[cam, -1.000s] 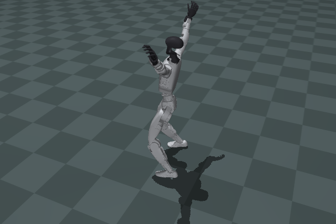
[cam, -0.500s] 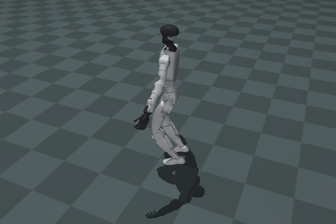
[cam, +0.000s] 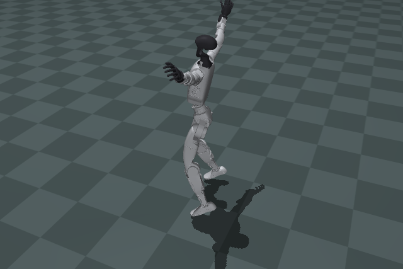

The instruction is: Sport exercise

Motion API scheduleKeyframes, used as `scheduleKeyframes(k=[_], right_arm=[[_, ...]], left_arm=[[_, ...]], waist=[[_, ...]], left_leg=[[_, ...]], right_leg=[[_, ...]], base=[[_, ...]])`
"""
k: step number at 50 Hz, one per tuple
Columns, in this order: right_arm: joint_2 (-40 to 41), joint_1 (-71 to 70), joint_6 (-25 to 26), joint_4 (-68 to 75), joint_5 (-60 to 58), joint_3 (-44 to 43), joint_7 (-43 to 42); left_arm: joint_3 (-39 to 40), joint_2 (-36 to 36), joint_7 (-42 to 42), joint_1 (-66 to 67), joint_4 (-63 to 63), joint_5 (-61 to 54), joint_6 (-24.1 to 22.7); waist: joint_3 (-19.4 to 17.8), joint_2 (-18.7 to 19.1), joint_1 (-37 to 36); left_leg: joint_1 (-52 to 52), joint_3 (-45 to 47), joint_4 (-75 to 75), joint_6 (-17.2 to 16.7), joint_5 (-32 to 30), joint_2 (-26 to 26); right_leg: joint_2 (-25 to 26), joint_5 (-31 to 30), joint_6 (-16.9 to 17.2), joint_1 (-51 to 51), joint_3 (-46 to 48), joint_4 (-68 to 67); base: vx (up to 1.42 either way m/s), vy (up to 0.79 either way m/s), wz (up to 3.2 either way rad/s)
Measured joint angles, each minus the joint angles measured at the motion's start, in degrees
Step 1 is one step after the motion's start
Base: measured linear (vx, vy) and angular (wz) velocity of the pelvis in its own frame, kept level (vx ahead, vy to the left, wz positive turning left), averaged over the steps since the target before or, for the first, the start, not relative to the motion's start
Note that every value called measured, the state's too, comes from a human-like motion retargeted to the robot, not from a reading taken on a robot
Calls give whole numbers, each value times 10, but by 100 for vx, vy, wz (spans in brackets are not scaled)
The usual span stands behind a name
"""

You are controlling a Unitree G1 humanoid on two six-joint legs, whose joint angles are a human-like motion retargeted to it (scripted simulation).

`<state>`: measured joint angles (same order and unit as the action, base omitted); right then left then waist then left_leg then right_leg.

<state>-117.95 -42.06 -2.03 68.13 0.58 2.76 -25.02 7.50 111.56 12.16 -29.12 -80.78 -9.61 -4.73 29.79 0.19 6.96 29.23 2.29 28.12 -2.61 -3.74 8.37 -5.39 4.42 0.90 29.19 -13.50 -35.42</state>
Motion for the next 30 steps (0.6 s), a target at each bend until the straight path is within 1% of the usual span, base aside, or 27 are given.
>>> scheduleKeyframes(k=[1, 2, 3, 4, 5, 6, 7, 8, 10, 12, 13, 14, 15, 17, 18, 19, 20, 21, 22, 23, 24, 25, 27, 30], right_arm=[[30, -32, -4, 42, 18, 58, 0], [65, -52, -8, 78, 37, 99, 3], [108, -52, -14, 101, 59, 106, 10], [208, 29, -18, 108, 79, 34, 10], [336, 149, -21, 107, 99, -77, 7], [483, 314, -22, 59, 106, -213, 9], [609, 428, -22, 26, 114, -299, 18], [689, 441, -18, 26, 124, -283, 39], [838, 443, -9, 33, 145, -233, 88], [971, 418, 5, 50, 169, -168, 151], [1027, 404, 16, 63, 177, -137, 183], [1065, 389, 26, 77, 181, -114, 209], [1094, 374, 36, 92, 183, -95, 232], [1071, 368, 42, 106, 173, -108, 223], [1039, 368, 43, 107, 162, -130, 202], [998, 376, 41, 100, 149, -158, 175], [952, 389, 38, 88, 135, -190, 144], [898, 404, 37, 72, 118, -224, 120], [841, 420, 37, 56, 102, -258, 99], [779, 435, 38, 39, 87, -292, 84], [713, 453, 39, 22, 71, -326, 75], [646, 471, 41, 7, 55, -361, 68], [507, 507, 40, -19, 26, -426, 48], [287, 567, 48, -44, -30, -543, 33]], left_arm=[[24, -91, 11, 49, -32, -16, 0], [88, -201, 23, 136, -47, -29, 0], [230, -346, 36, 297, -27, -38, -3], [329, -466, 42, 401, 7, -40, 2], [405, -572, 45, 477, 47, -39, 11], [355, -605, 42, 434, 50, -39, 22], [306, -649, 36, 396, 49, -40, 31], [259, -715, 23, 368, 36, -42, 38], [168, -846, -5, 322, 6, -50, 51], [89, -959, -49, 295, -23, -59, 65], [54, -1006, -73, 287, -32, -58, 74], [28, -1035, -96, 277, -39, -58, 83], [8, -1054, -118, 266, -46, -57, 92], [23, -1009, -122, 255, -43, -52, 95], [46, -960, -112, 251, -37, -46, 92], [72, -905, -97, 255, -22, -40, 85], [101, -847, -80, 264, -1, -33, 76], [133, -785, -62, 278, 28, -26, 68], [166, -722, -46, 291, 56, -22, 61], [198, -655, -31, 303, 81, -20, 56], [229, -584, -22, 316, 102, -17, 52], [260, -511, -15, 329, 120, -11, 50], [312, -365, 11, 353, 137, 10, 48], [387, -137, 34, 387, 121, 71, 61]], waist=[[0, 8, -14], [0, 25, -25], [0, 62, -27], [-13, 82, -2], [-33, 95, 37], [-50, 52, 29], [-63, 20, 20], [-68, 12, 9], [-84, 4, -13], [-119, 2, -30], [-140, 0, -33], [-161, -4, -34], [-182, -9, -32], [-193, -17, -30], [-197, -14, -34], [-190, -12, -36], [-177, -10, -37], [-151, -8, -34], [-125, -7, -32], [-98, -6, -29], [-74, -5, -26], [-52, -4, -24], [-31, -1, -21], [0, -1, -16]], left_leg=[[-16, 7, -31, -2, -19, -14], [-28, 12, -58, -2, -35, -29], [-28, 13, -78, 1, -44, -46], [-29, 12, -83, 6, -40, -61], [-30, 10, -82, 11, -28, -73], [-32, 10, -59, 18, -4, -85], [-31, 12, -36, 26, 22, -97], [-26, 16, -11, 34, 49, -109], [-15, 23, 62, 58, 153, -123], [4, 45, 195, 86, 354, -111], [20, 60, 265, 95, 440, -100], [33, 73, 322, 103, 496, -92], [46, 83, 372, 110, 537, -85], [44, 76, 376, 98, 531, -92], [26, 61, 352, 80, 513, -91], [9, 46, 307, 64, 465, -88], [-8, 32, 252, 50, 402, -83], [-15, 30, 186, 35, 272, -70], [-18, 28, 123, 16, 155, -58], [-15, 27, 66, -10, 65, -49], [-12, 28, 21, -27, 9, -39], [-9, 31, -19, -39, -28, -28], [7, 26, -19, -43, -32, -5], [24, 4, -13, -37, -21, 12]], right_leg=[[3, -18, 3, -4, 6, 16], [9, -33, 6, -4, 10, 29], [21, -40, 11, 7, 8, 34], [37, -46, 12, 12, 12, 39], [57, -51, 13, 15, 18, 43], [73, -50, 9, 8, 23, 44], [86, -47, 3, 6, 29, 39], [96, -38, -5, 12, 35, 22], [113, 26, -28, 25, 55, -30], [112, 209, -44, 46, 109, -145], [103, 293, -44, 62, 136, -213], [92, 357, -45, 74, 155, -270], [79, 411, -46, 85, 170, -323], [67, 416, -39, 81, 176, -334], [82, 389, -34, 59, 170, -299], [94, 339, -31, 36, 156, -245], [106, 279, -29, 13, 138, -181], [105, 172, -25, -7, 121, -97], [103, 75, -18, -21, 104, -22], [95, -6, -3, -23, 87, 38], [83, -54, 5, -20, 78, 75], [70, -85, 12, -13, 73, 101], [45, -84, 9, 8, 66, 73], [10, -56, -2, 40, 56, 23]], base=[[6, -1, 0], [0, 0, 0], [0, 0, 0], [-4, -1, -23], [-8, -4, -30], [-10, -6, -33], [-13, -7, -33], [-14, -5, -36], [-14, -5, -46], [-13, -6, -49], [-12, -7, -21], [-11, -8, 7], [-8, -8, 32], [1, -7, 27], [10, -6, 8], [14, -5, 8], [16, -5, 23], [18, -5, 28], [19, -4, 28], [18, -3, 23], [16, -2, 16], [11, 0, 7], [3, 0, 1], [-2, 0, 5]])
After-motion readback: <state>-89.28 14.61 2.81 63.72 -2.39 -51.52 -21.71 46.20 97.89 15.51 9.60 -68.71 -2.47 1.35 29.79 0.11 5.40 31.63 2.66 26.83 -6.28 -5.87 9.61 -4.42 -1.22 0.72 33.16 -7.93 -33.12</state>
